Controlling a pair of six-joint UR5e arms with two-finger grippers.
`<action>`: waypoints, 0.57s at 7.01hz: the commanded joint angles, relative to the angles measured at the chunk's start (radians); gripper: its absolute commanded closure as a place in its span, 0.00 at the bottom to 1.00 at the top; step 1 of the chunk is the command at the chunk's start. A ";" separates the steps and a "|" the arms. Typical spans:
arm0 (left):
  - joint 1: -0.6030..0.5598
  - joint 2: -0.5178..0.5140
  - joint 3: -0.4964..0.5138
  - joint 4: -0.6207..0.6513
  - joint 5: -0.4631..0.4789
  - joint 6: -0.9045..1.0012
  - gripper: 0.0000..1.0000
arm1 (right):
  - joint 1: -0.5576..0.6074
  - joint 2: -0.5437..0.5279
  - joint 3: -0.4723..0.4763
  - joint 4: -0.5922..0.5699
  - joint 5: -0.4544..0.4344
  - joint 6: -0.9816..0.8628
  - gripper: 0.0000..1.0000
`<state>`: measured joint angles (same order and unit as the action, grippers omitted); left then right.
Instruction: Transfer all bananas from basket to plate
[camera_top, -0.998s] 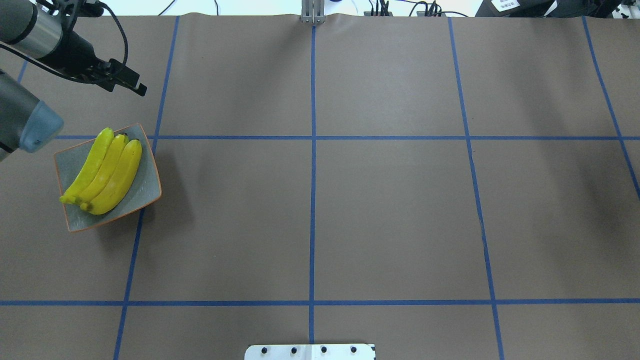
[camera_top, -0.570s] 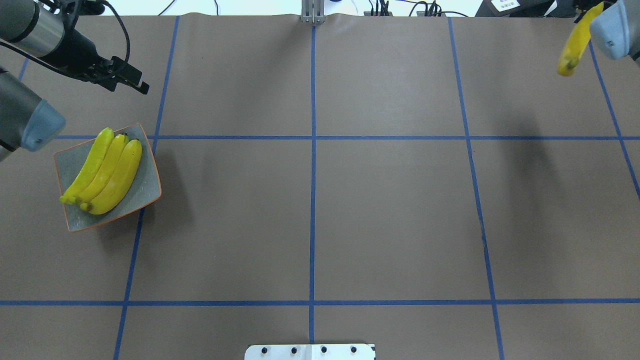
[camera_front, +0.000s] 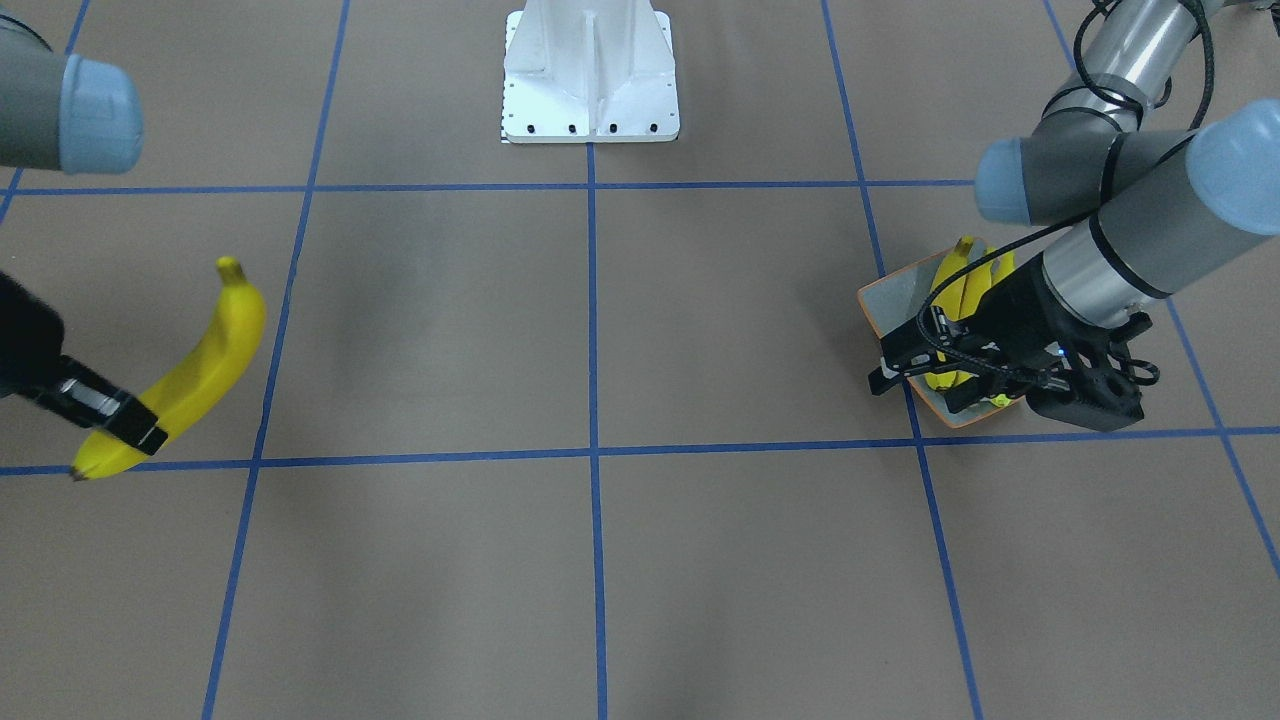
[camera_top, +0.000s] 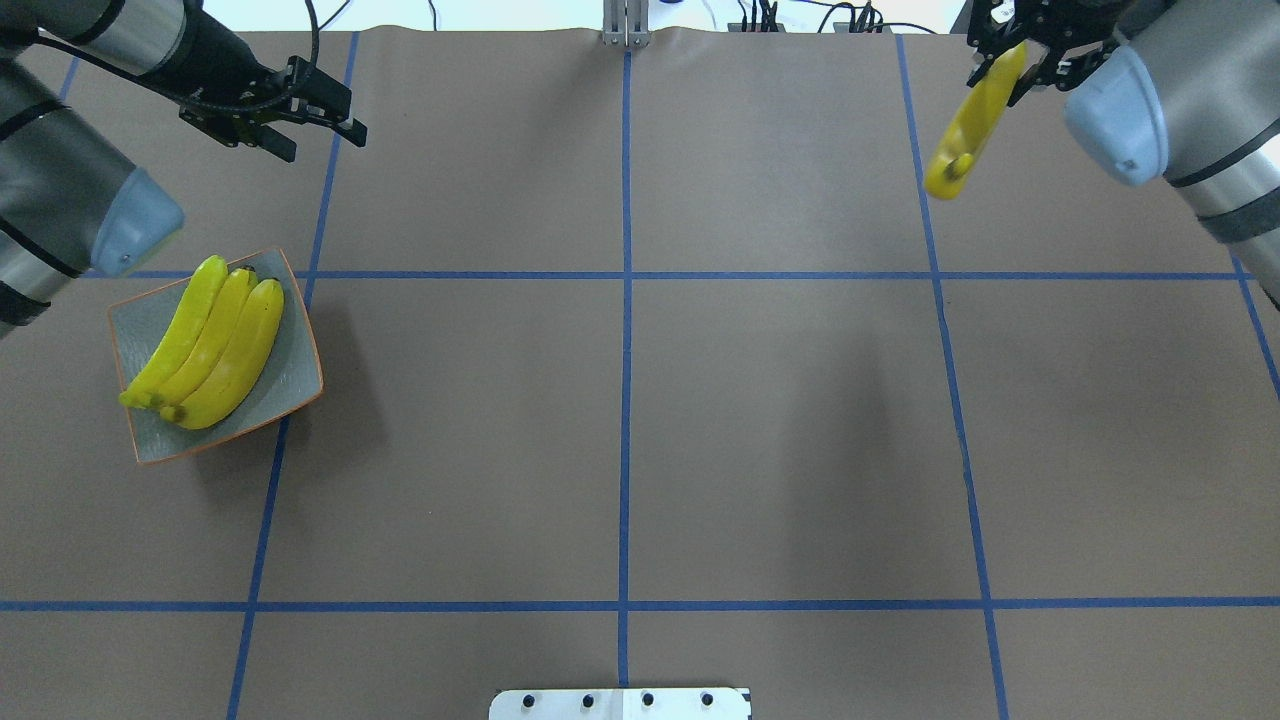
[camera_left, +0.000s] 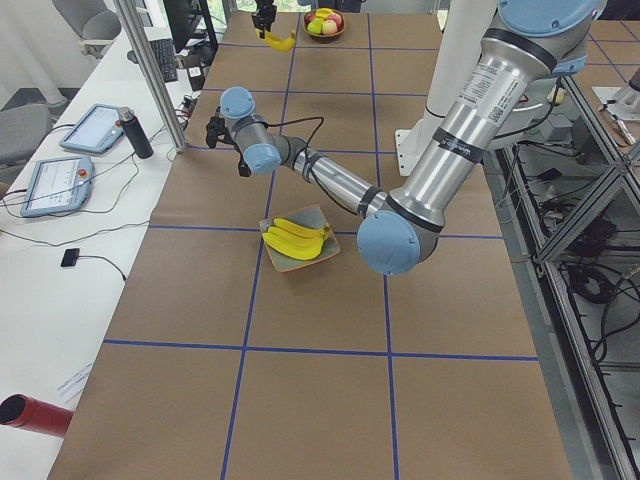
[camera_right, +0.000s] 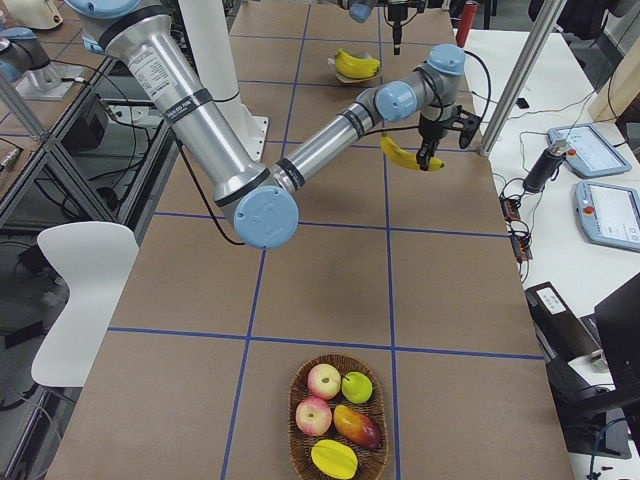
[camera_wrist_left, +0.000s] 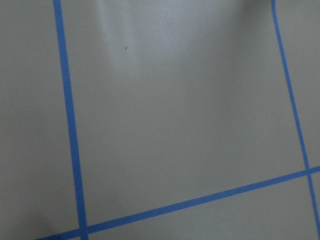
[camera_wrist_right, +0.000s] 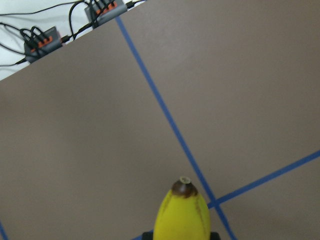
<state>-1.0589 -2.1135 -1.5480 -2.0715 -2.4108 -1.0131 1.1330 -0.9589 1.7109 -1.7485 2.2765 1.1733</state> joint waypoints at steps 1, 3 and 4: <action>0.033 -0.048 -0.068 -0.004 -0.002 -0.173 0.00 | -0.099 0.008 0.138 0.004 -0.001 0.176 1.00; 0.081 -0.068 -0.134 -0.004 -0.002 -0.295 0.00 | -0.159 0.061 0.186 0.012 -0.053 0.192 1.00; 0.115 -0.100 -0.153 -0.007 -0.001 -0.396 0.00 | -0.209 0.103 0.188 0.012 -0.122 0.222 1.00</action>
<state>-0.9805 -2.1836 -1.6731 -2.0762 -2.4126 -1.3044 0.9773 -0.8989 1.8875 -1.7378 2.2184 1.3651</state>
